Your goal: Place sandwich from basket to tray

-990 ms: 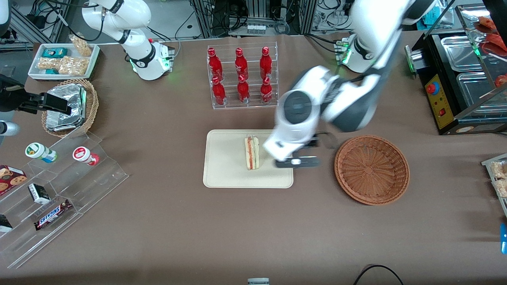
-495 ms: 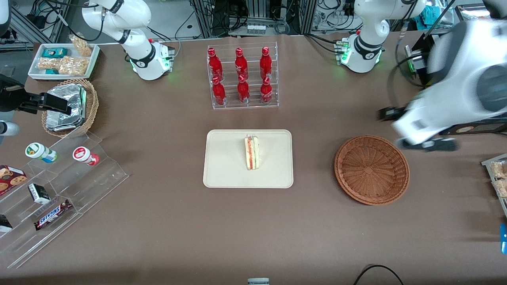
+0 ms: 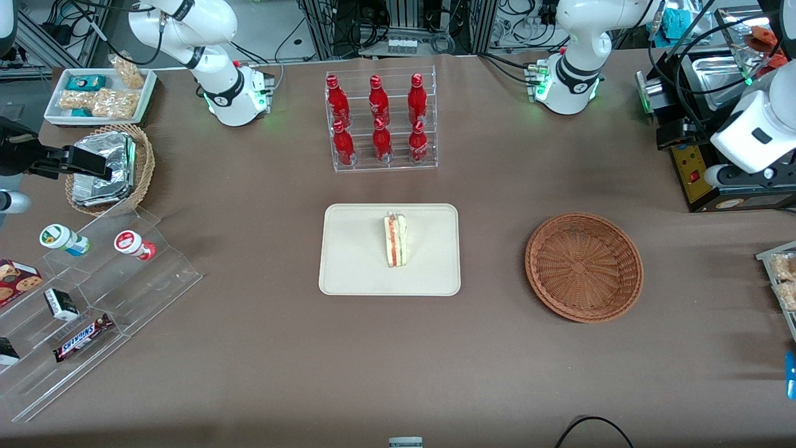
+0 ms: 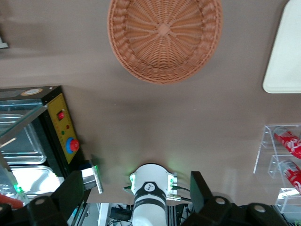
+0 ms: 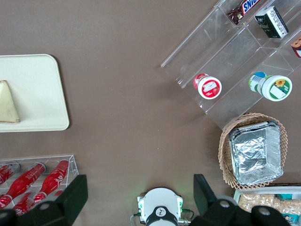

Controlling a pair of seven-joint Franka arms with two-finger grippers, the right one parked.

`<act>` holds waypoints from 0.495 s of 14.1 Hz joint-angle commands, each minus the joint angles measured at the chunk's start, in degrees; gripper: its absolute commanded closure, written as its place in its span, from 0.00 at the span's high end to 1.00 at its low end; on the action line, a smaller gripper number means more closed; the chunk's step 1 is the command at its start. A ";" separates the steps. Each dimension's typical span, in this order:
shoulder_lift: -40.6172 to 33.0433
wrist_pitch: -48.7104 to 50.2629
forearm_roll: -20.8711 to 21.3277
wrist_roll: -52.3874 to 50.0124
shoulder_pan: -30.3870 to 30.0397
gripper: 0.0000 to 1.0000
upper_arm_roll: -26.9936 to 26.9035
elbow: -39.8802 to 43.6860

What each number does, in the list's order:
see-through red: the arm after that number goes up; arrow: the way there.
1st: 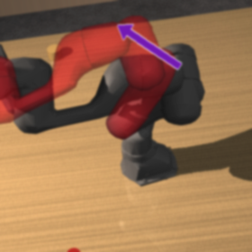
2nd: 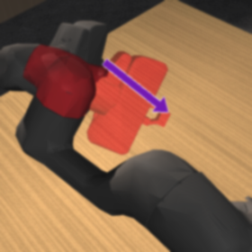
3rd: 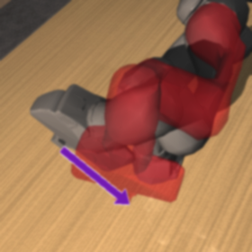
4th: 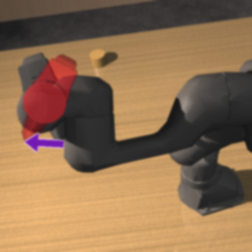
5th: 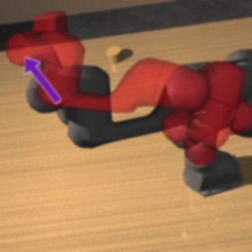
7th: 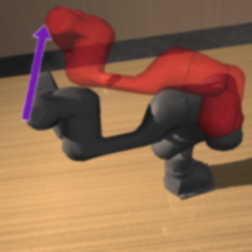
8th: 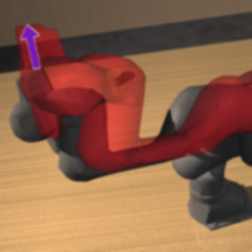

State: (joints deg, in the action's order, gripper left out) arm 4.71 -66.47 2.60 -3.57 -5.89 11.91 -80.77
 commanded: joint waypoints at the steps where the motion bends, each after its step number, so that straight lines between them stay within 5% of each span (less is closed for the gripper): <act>1: 0.47 0.03 -1.01 -1.43 0.53 1.00 0.57 0.70; 7: -2.42 1.52 -1.45 -13.03 5.63 1.00 0.57 -1.58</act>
State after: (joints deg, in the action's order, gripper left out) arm 4.36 -65.50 1.77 -12.35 -1.09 12.56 -80.79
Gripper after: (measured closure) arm 0.000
